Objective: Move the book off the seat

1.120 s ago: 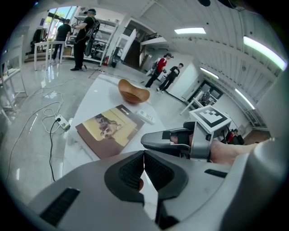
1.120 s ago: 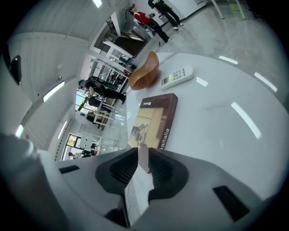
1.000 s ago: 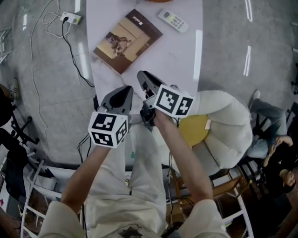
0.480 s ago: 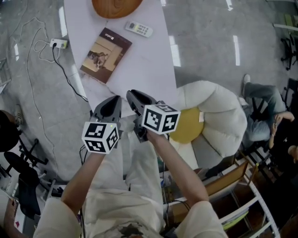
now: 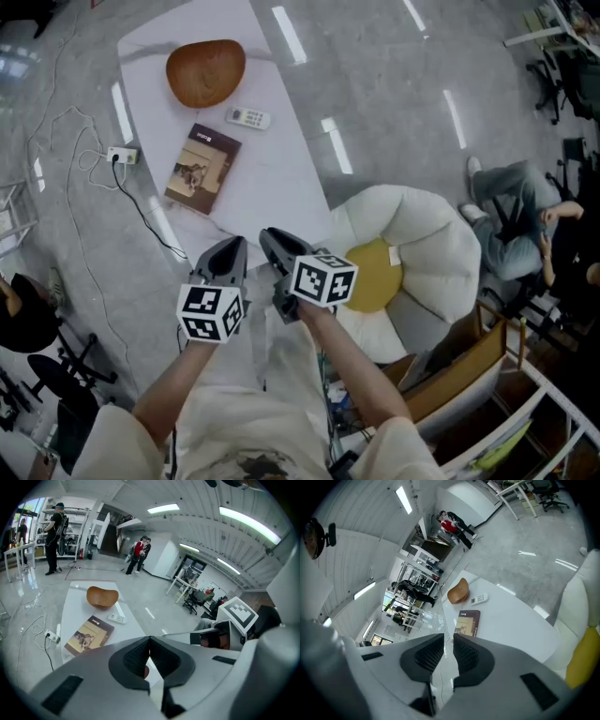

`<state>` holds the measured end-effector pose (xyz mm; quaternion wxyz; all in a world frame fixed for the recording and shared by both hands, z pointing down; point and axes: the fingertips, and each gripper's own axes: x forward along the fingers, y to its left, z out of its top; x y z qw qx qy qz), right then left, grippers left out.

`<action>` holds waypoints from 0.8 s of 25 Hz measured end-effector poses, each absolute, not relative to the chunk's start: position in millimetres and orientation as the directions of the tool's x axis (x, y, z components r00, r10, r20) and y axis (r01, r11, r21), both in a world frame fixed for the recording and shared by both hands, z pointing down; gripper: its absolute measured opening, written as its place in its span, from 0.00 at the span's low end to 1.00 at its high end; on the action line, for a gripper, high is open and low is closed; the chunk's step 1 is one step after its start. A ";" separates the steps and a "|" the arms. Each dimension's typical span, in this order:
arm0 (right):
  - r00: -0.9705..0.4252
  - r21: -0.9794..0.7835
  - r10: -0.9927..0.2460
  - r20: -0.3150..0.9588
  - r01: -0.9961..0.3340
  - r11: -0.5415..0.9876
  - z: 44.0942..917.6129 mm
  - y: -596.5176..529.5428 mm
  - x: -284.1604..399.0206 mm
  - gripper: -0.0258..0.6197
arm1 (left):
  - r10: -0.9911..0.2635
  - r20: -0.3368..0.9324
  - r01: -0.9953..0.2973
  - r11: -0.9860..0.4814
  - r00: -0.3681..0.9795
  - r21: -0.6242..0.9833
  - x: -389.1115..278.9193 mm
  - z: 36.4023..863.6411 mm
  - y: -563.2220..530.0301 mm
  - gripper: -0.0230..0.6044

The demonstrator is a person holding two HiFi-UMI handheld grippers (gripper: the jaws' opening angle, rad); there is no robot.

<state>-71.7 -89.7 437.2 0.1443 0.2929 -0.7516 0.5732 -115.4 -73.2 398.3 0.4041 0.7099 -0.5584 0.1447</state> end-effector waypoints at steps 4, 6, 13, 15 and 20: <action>-0.783 -0.773 -0.317 0.535 -0.605 0.190 409.8 -89.0 -55.3 0.12 | -0.689 0.637 -0.909 -0.078 0.346 0.410 -101.0 367.9 -66.3 0.06; -0.782 -0.772 -0.333 0.527 -0.604 0.196 396.6 -86.7 -47.6 0.12 | -0.696 0.626 -0.907 -0.088 0.352 0.412 -93.2 352.9 -61.4 0.06; -0.780 -0.781 -0.403 0.480 -0.588 0.209 342.5 -70.5 -15.7 0.11 | -0.715 0.593 -0.907 -0.139 0.369 0.398 -63.7 300.0 -42.4 0.06; -0.777 -0.776 -0.420 0.469 -0.590 0.223 323.1 -61.4 -4.4 0.11 | -0.720 0.584 -0.906 -0.149 0.375 0.397 -54.9 283.3 -35.0 0.06; -0.746 -0.754 -0.484 0.457 -0.613 0.234 287.2 -46.8 31.3 0.11 | -0.731 0.552 -0.897 -0.189 0.400 0.399 -31.7 250.3 -26.8 0.06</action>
